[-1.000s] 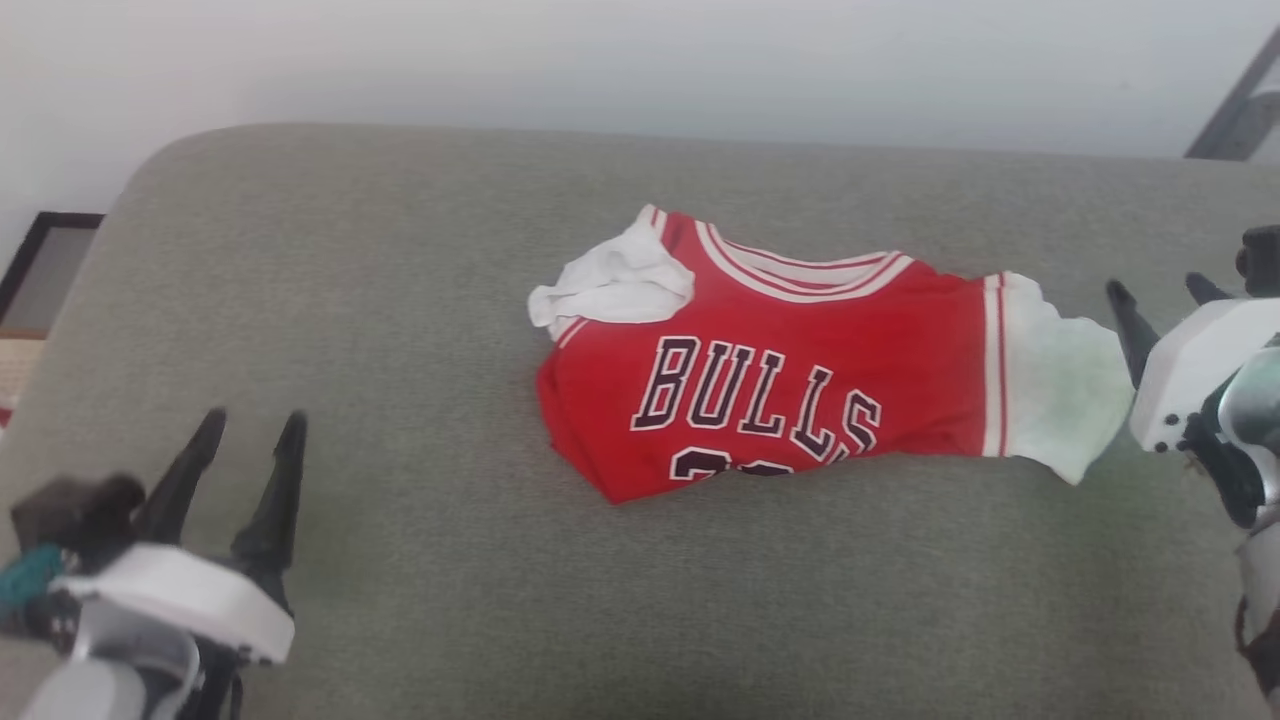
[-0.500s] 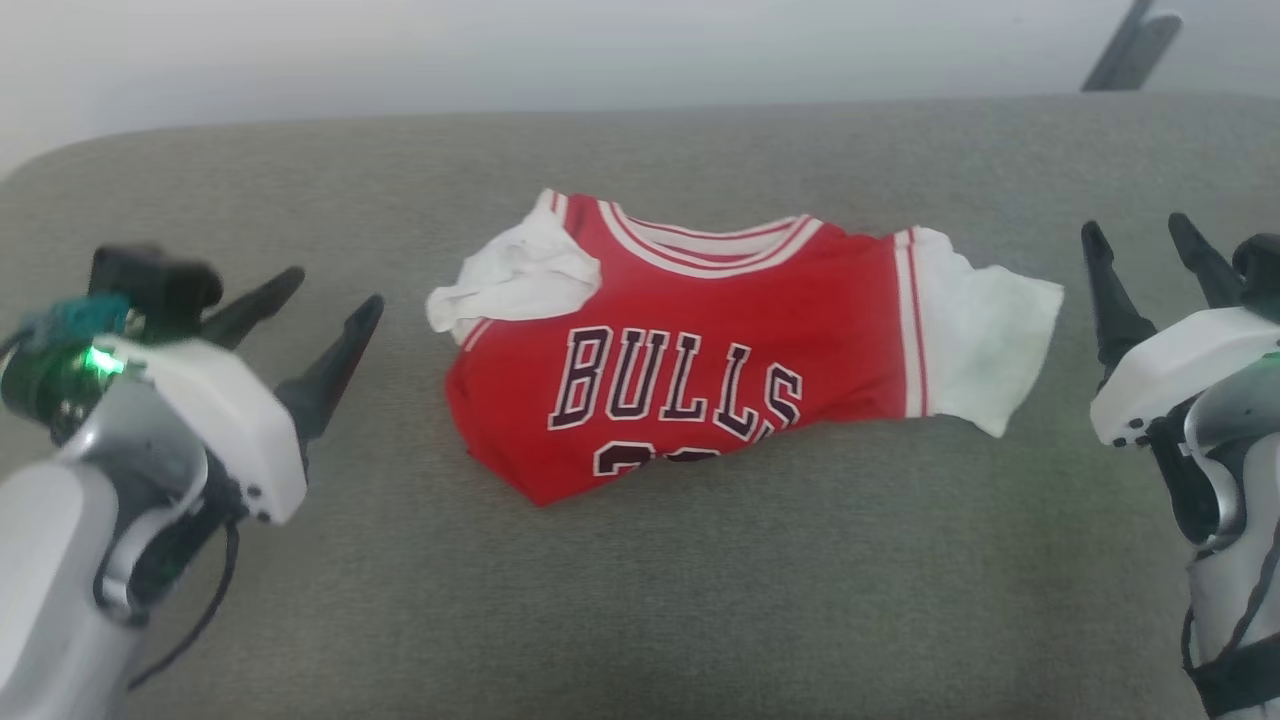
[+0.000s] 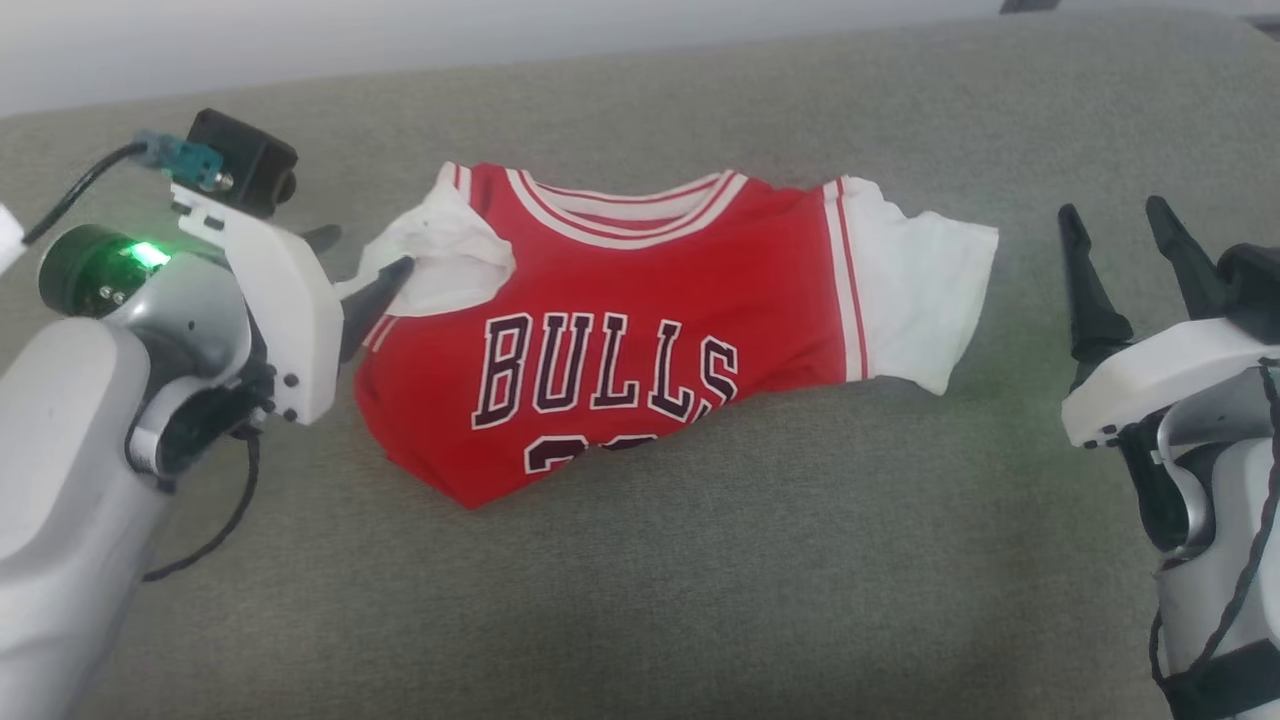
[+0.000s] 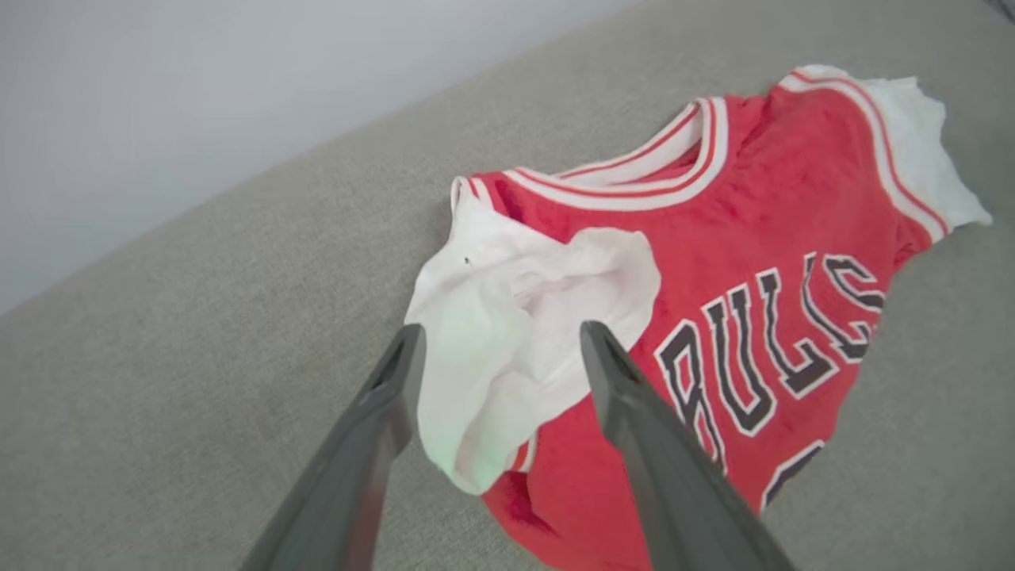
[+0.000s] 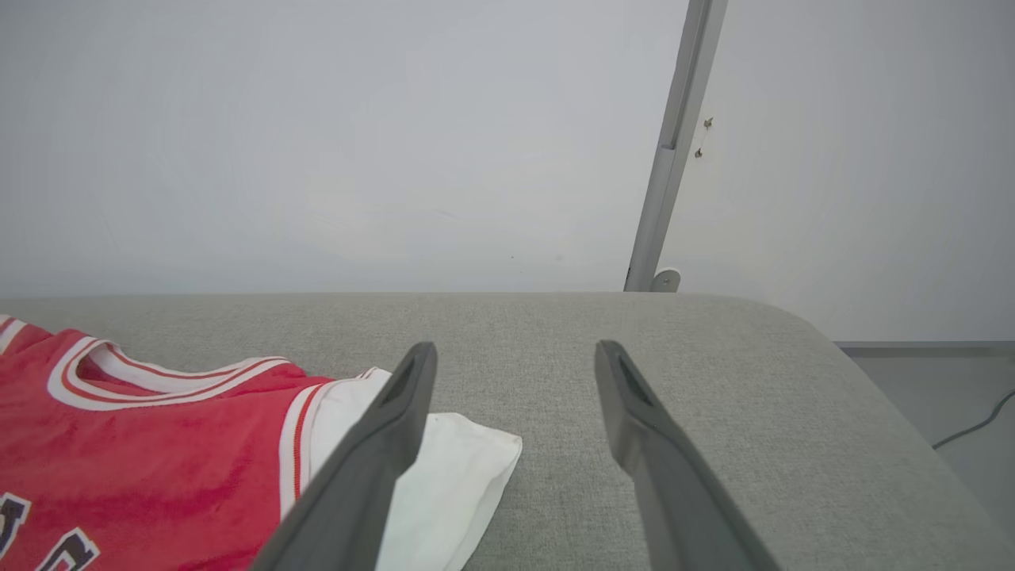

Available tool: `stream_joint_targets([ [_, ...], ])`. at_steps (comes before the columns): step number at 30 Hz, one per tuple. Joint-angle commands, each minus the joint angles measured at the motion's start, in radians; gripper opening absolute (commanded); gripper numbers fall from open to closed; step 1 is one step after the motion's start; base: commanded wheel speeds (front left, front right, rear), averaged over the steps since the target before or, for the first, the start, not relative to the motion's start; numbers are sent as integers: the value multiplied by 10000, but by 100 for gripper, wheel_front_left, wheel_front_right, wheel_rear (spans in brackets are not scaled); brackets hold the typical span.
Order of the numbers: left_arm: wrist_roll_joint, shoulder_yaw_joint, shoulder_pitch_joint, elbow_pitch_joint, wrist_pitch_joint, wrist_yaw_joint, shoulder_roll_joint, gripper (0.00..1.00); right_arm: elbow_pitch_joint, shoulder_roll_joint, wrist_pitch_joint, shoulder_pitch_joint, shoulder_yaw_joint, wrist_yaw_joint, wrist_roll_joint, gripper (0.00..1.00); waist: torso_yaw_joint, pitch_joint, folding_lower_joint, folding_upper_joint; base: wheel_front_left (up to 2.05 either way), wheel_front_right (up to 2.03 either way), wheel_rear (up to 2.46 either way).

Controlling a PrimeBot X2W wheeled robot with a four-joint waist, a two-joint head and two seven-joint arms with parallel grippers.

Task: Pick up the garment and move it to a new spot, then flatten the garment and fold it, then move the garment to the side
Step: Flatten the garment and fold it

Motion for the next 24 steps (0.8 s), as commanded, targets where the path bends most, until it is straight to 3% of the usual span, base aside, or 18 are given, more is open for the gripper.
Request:
stream_joint_targets([
  [1,-42,-137,-296,300,236,-37,26,100,-60,24,-94,6,58,-18,73,100,-172,212,0,0,0,0,0],
  [14,5,-614,-1150,1917,795,-17,-146,100,-208,93,-255,-127,94,-18,164,100,-417,743,0,0,0,0,0],
  [15,10,-616,-1209,2045,786,17,-176,82,-206,88,-263,-133,80,-18,158,100,-411,773,0,0,0,0,0],
  [16,27,-623,-1268,2173,771,13,-196,39,-200,86,-272,-146,77,-18,150,100,-404,801,0,0,0,0,0],
  [17,42,-617,-1314,2277,725,22,-211,2,-192,82,-279,-161,75,-18,148,100,-396,828,0,0,0,0,0],
  [24,-52,-423,-1656,2954,342,149,-316,0,-167,68,-294,-178,30,-18,86,100,-292,941,0,0,0,0,0],
])
